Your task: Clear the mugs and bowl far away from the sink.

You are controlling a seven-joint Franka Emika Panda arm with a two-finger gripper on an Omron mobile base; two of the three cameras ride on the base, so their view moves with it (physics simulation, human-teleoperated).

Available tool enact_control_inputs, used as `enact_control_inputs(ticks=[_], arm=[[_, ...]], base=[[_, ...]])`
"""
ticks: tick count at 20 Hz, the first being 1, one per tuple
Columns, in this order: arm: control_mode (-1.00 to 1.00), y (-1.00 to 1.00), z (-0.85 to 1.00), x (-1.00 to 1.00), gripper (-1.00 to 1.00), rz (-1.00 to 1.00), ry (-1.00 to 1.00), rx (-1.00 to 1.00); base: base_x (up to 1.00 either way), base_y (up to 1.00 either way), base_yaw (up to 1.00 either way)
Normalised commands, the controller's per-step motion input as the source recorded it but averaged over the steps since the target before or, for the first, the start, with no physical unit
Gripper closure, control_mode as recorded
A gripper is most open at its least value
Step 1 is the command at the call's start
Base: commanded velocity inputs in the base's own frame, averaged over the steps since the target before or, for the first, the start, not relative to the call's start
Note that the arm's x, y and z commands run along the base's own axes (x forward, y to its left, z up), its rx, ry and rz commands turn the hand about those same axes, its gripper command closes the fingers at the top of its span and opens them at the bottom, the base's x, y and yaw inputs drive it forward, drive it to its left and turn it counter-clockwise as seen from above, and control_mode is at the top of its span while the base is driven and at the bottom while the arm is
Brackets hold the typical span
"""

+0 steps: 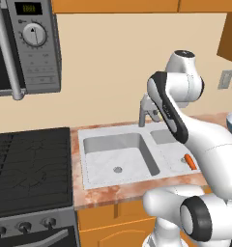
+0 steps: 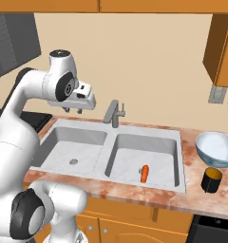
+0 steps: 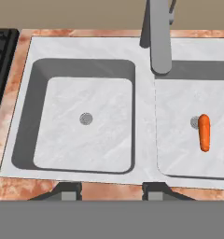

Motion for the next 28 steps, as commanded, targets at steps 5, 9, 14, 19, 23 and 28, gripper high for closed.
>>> enact_control_inputs(ticks=[5,9,14,19,23,28], arm=[[-1.00,0.00,-0.01,-0.18,-1.00,0.00,-0.04,-0.03],[-1.00,-0.49,-0.02,-0.52,-1.00,-0.09,-0.20,0.00],[-1.00,-0.93,-0.08,-0.66,-1.00,-0.26,-0.12,-0.03],[-1.00,-1.00,-0.30,-0.61,-1.00,-0.35,-0.01,-0.04],[-1.00,-1.00,-0.39,-0.49,-1.00,-0.37,0.00,-0.03],[-1.00,-0.99,-0.28,-0.52,-1.00,-0.34,0.01,-0.01]], base=[[0.00,0.00,0.00],[0.00,0.00,0.00],[0.00,0.00,0.00],[0.00,0.00,0.00],[0.00,0.00,0.00],[0.00,0.00,0.00]])
